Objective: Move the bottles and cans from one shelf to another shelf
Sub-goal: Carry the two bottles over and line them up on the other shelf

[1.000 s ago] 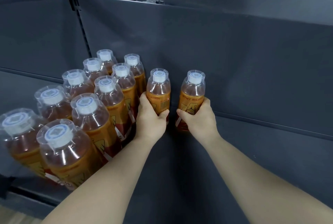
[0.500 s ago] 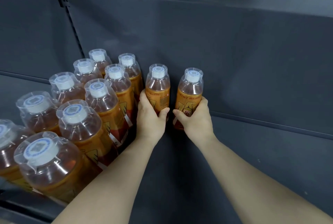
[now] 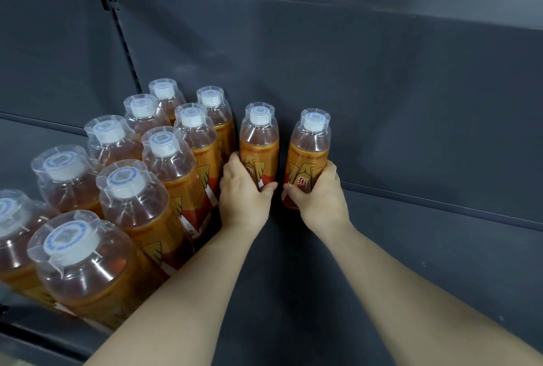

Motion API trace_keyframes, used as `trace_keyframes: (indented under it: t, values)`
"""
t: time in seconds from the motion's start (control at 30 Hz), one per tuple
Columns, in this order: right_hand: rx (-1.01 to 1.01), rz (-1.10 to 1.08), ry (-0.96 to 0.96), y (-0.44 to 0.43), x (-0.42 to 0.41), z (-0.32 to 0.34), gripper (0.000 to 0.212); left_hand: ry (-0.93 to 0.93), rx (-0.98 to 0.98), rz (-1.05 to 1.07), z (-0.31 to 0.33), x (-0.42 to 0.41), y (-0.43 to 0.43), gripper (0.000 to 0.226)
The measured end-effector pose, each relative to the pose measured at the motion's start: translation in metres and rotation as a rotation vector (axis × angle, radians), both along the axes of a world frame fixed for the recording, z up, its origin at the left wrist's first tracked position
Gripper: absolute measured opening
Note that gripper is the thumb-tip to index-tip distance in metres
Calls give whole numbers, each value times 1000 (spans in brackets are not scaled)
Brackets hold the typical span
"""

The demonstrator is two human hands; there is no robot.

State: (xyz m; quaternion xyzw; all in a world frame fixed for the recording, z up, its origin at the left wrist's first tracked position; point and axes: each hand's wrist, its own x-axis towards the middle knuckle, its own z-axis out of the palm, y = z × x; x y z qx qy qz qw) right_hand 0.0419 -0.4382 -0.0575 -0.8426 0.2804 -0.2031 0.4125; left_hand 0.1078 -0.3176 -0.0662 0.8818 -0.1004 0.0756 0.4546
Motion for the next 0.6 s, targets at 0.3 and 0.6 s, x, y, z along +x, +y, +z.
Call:
trace_keyframes:
  t: [0.3,0.6]
  values:
    - [5,-39,-12,3,7,2,73,43,10,-28,0,3,-4,94]
    - [-23,-61,7,-2,6,2,70,61,17,-60,0,6,-11,88]
